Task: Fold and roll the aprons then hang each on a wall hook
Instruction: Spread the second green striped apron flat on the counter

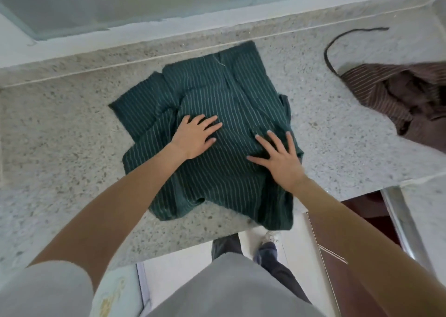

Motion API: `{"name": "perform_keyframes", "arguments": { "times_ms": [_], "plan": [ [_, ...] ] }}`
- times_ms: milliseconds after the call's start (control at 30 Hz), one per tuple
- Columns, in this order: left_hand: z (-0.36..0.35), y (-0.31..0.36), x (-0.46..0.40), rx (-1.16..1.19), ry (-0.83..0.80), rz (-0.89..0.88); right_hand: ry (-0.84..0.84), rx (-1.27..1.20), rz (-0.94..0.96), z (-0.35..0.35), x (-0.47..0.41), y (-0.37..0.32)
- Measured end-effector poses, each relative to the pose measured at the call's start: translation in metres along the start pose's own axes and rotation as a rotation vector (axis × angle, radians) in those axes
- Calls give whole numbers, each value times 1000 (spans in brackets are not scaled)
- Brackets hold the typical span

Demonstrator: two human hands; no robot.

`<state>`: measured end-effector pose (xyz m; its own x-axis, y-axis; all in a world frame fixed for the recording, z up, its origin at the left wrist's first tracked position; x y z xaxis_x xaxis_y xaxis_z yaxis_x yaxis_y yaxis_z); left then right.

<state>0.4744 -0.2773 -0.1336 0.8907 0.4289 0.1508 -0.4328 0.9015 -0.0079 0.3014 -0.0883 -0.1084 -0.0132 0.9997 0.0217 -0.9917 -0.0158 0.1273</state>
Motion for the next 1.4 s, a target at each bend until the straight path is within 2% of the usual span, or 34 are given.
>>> {"name": "perform_keyframes", "arguments": {
  "times_ms": [100,167,333,433,500,600,667,800,900,967,1033,1100,1167,1200,1267,1333,1400],
  "plan": [
    [7,16,12,-4,-49,139,-96,95,-100,-1,-6,22],
    [14,30,24,26,-69,160,-134,103,-158,1,-16,25],
    [23,47,42,172,-49,117,-94,-121,-229,-3,-40,19],
    [26,32,37,298,158,162,0,-312,-240,-1,-53,19],
    [22,12,30,302,264,239,99,-350,-286,5,-60,22],
    [11,-18,20,265,188,379,185,-276,-292,12,-74,33],
    [5,-32,15,248,155,406,245,-199,-285,16,-86,43],
    [10,-44,14,228,288,356,419,-61,-247,27,-105,63],
    [31,-59,16,318,479,449,488,-166,-217,43,-122,79],
    [48,-77,15,385,559,506,398,-363,-190,55,-135,91],
    [61,-98,12,391,599,488,208,-418,-63,64,-150,101],
    [71,-118,6,339,580,448,57,-313,81,71,-166,105],
    [78,-129,-1,252,545,409,4,-111,140,74,-178,109],
    [82,-134,-6,212,543,397,23,-16,104,74,-185,112],
    [87,-142,-15,135,553,403,107,113,-101,76,-193,119],
    [89,-151,-22,69,553,435,178,141,-307,78,-199,123],
    [92,-161,-30,38,555,458,225,120,-416,80,-209,126]
  ]
}}
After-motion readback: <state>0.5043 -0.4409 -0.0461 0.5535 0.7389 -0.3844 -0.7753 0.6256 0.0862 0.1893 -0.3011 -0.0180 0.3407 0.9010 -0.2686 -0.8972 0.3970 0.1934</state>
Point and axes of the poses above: each hand's wrist, its own x-axis away from the middle knuckle, its own z-axis out of the back of the hand, y = z × x, the point moved 2 cm from there along -x, towards the middle knuckle, and after that the axes turned 14 degrees about y, right-handed, at the moved point
